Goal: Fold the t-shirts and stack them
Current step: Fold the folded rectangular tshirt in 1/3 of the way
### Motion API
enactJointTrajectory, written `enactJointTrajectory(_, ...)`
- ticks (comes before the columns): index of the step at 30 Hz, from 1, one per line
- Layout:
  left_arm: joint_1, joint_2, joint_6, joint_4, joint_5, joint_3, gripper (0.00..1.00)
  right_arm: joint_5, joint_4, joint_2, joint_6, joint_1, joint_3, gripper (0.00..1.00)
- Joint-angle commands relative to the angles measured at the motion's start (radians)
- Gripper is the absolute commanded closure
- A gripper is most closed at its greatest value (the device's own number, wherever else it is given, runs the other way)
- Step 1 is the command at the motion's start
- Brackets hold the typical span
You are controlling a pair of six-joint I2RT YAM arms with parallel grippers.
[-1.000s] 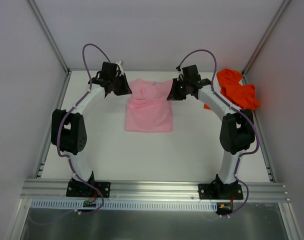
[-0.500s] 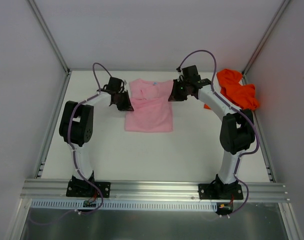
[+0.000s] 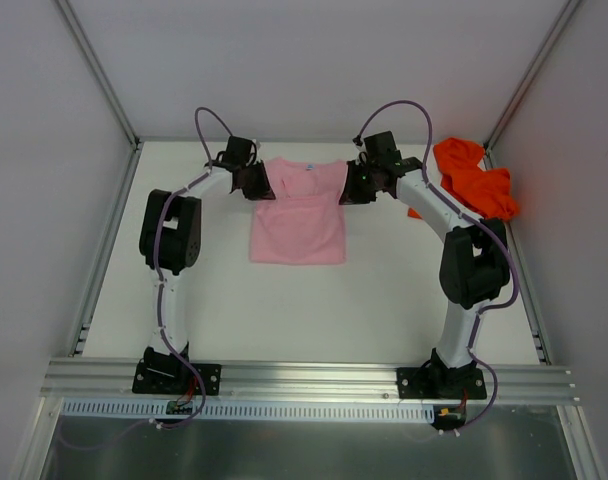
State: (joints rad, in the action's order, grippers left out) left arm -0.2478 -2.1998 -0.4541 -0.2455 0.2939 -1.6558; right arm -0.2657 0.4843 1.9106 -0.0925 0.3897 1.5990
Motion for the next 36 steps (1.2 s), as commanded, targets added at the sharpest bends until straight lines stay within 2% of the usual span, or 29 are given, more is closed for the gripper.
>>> enactJointTrajectory(1, -0.001, -0.018, 0.025, -0.011, -0.029, -0.088, 0.89, 0.017, 0.010, -0.047, 0.027, 0.005, 0.006, 0.98)
enactJointTrajectory(2, -0.001, -0.015, 0.034, -0.017, -0.039, -0.100, 0.86, 0.017, 0.010, -0.047, 0.030, 0.003, 0.006, 0.98)
enactJointTrajectory(3, -0.001, -0.014, 0.040, -0.029, -0.044, -0.133, 0.77, 0.019, 0.011, -0.047, 0.034, 0.005, 0.006, 0.98)
enactJointTrajectory(6, 0.001, 0.014, 0.075, -0.066, -0.076, -0.198, 0.63, 0.031, 0.017, -0.048, 0.053, 0.005, 0.004, 0.96)
enactJointTrajectory(7, 0.001, 0.024, 0.095, -0.074, -0.085, -0.212, 0.51, 0.036, 0.017, -0.048, 0.063, 0.003, 0.001, 0.94)
enactJointTrajectory(9, 0.004, 0.069, 0.117, -0.089, -0.107, -0.240, 0.36, 0.036, 0.019, -0.056, 0.073, 0.005, -0.011, 0.90)
enactJointTrajectory(10, 0.007, 0.086, 0.132, -0.107, -0.110, -0.246, 0.24, 0.034, 0.017, -0.059, 0.076, 0.003, -0.019, 0.83)
enactJointTrajectory(11, 0.010, 0.125, 0.138, -0.119, -0.113, -0.248, 0.18, 0.034, 0.014, -0.064, 0.082, 0.005, -0.040, 0.79)
enactJointTrajectory(12, 0.010, 0.149, 0.146, -0.130, -0.127, -0.246, 0.13, 0.031, 0.002, -0.074, 0.083, 0.003, -0.056, 0.67)
enactJointTrajectory(13, 0.010, 0.170, 0.166, -0.161, -0.133, -0.242, 0.01, 0.026, -0.007, -0.079, 0.085, 0.003, -0.069, 0.60)
enactJointTrajectory(14, 0.010, 0.217, 0.173, -0.173, -0.139, -0.233, 0.01, 0.023, -0.015, -0.084, 0.091, 0.003, -0.083, 0.55)
enactJointTrajectory(15, 0.010, 0.245, 0.180, -0.181, -0.150, -0.196, 0.01, 0.025, -0.029, -0.085, 0.115, 0.005, -0.106, 0.45)
enactJointTrajectory(18, 0.010, 0.353, 0.178, -0.192, -0.156, -0.067, 0.01, 0.033, -0.045, -0.067, 0.154, 0.003, -0.116, 0.34)
enactJointTrajectory(22, 0.010, 0.466, 0.143, -0.154, -0.148, 0.135, 0.01, 0.036, -0.064, -0.026, 0.207, 0.003, -0.065, 0.32)
enactJointTrajectory(23, 0.010, 0.477, 0.135, -0.120, -0.144, 0.210, 0.01, 0.037, -0.059, -0.012, 0.233, 0.003, -0.047, 0.31)
enactJointTrajectory(26, 0.010, 0.488, 0.108, -0.063, -0.102, 0.310, 0.01, 0.046, -0.044, 0.042, 0.266, 0.003, 0.036, 0.31)
enactJointTrajectory(30, 0.010, 0.471, 0.071, 0.000, -0.079, 0.370, 0.01, 0.042, -0.026, 0.116, 0.289, 0.006, 0.121, 0.31)
enactJointTrajectory(36, 0.010, 0.422, 0.063, 0.017, -0.084, 0.361, 0.01, 0.034, -0.044, 0.208, 0.270, 0.014, 0.156, 0.37)
